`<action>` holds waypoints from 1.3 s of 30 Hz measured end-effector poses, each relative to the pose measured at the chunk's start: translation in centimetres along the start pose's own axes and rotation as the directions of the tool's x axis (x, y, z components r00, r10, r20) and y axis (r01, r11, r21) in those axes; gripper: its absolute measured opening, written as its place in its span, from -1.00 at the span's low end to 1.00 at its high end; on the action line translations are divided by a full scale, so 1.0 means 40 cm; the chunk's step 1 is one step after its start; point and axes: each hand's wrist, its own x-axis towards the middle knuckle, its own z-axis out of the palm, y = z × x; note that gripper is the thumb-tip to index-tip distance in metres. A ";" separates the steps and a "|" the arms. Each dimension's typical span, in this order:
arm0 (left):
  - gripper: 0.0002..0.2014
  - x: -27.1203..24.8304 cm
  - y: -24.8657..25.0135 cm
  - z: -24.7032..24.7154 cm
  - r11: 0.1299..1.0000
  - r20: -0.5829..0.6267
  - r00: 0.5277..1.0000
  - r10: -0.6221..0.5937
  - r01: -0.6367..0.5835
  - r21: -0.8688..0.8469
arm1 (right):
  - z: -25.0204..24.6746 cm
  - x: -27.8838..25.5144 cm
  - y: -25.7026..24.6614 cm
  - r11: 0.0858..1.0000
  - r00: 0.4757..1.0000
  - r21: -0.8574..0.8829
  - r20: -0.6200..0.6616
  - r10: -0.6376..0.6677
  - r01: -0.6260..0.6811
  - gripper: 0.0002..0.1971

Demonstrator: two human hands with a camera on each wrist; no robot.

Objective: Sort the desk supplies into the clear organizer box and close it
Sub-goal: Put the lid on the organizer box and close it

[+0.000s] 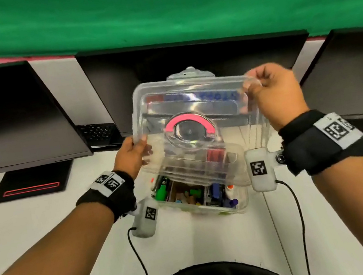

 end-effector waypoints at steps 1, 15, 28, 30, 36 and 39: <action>-0.83 0.002 -0.004 -0.013 1.000 -0.010 1.000 -0.022 0.022 -0.016 | 0.015 0.007 0.040 0.996 0.996 -0.028 0.031 0.085 -0.084 -0.87; -0.89 -0.010 -0.112 -0.013 0.792 -0.193 0.975 -0.111 0.205 0.575 | 0.135 -0.044 0.255 0.799 0.785 -0.598 0.467 0.407 -0.058 -0.17; -0.51 -0.012 -0.109 -0.016 0.619 -0.176 0.968 -0.178 0.249 0.745 | 0.128 -0.052 0.256 0.587 0.683 -0.800 0.361 0.635 -0.122 -0.55; -0.48 -0.006 -0.101 -0.014 0.604 -0.146 0.977 -0.157 0.212 0.769 | 0.115 -0.059 0.261 0.594 0.648 -0.789 0.373 0.664 -0.155 -0.61; -0.59 0.018 -0.084 0.002 0.548 -0.098 0.982 -0.162 0.172 0.819 | 0.104 -0.061 0.272 0.640 0.635 -0.736 0.390 0.667 -0.220 -0.72; -0.61 0.022 -0.080 0.003 0.559 -0.106 0.980 -0.166 0.182 0.809 | 0.099 -0.058 0.282 0.642 0.662 -0.734 0.371 0.652 -0.222 -0.72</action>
